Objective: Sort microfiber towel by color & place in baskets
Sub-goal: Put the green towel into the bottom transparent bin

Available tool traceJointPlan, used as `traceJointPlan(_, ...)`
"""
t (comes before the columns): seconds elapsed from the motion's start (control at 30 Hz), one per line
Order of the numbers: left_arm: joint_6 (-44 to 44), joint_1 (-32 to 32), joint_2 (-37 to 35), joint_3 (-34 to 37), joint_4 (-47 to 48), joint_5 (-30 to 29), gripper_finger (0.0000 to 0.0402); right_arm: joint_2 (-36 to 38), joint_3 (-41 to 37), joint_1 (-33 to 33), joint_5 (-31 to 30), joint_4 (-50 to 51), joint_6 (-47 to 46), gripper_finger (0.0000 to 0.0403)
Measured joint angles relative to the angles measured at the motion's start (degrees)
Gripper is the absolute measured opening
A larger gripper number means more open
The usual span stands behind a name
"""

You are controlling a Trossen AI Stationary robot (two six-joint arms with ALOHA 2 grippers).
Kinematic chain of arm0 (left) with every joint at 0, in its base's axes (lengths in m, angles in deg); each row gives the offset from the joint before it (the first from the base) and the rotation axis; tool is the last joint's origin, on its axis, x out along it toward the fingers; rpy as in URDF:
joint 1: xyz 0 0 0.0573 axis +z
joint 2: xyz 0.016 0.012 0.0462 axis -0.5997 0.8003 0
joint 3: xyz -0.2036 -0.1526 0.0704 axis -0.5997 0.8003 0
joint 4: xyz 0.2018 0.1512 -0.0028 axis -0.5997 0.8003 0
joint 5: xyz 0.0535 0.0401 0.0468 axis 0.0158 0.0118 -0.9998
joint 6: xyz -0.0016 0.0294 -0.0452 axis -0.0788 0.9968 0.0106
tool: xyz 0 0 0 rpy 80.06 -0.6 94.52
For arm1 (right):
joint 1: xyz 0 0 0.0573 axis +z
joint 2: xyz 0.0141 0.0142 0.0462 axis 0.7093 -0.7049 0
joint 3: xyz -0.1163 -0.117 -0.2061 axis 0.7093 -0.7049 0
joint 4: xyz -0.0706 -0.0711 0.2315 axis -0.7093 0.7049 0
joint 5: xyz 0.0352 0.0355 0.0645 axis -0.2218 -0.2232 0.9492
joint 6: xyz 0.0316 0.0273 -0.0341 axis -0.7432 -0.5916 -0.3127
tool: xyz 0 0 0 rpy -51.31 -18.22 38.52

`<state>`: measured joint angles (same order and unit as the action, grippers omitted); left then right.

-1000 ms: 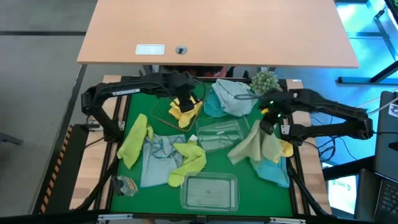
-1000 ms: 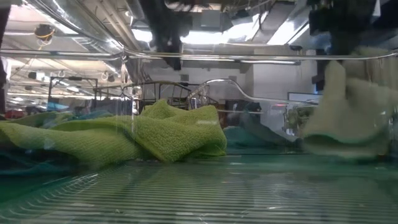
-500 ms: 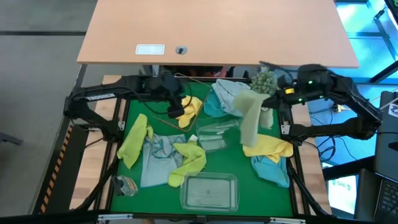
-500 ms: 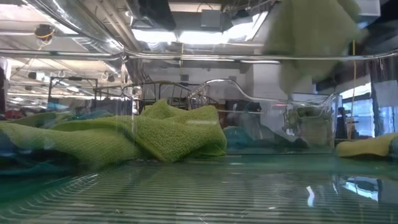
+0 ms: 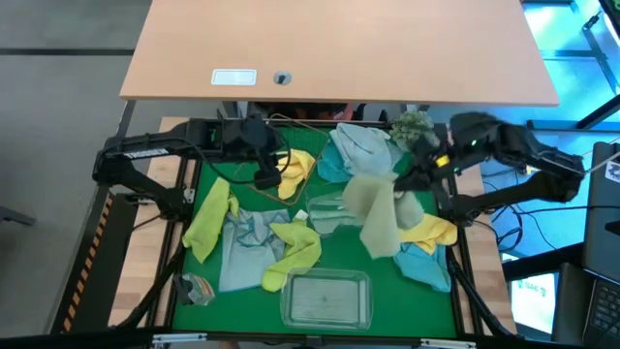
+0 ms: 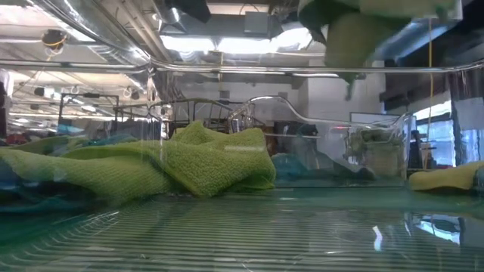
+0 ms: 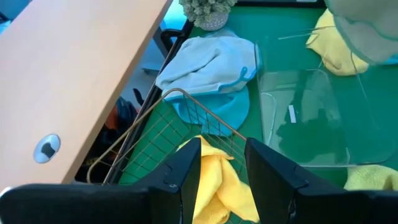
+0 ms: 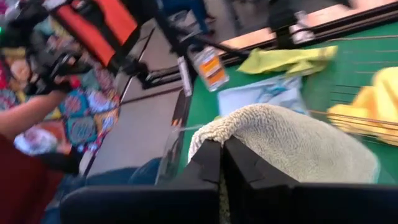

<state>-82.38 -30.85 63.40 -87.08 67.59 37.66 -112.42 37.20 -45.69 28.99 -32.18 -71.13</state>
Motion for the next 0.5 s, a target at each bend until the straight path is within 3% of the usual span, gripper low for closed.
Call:
traceJointPlan(0.23, 0.00, -0.21, 0.02, 0.00, 0.00, -0.02, 0.0120, -6.33, 0.00, 11.34, -3.15, -5.52, -0.01, 0.0001)
traceJointPlan(0.5, 0.00, -0.19, 0.04, 0.00, 0.00, -0.02, 0.0120, -12.11, 0.00, 18.46, -3.13, -12.80, -0.62, 0.0001)
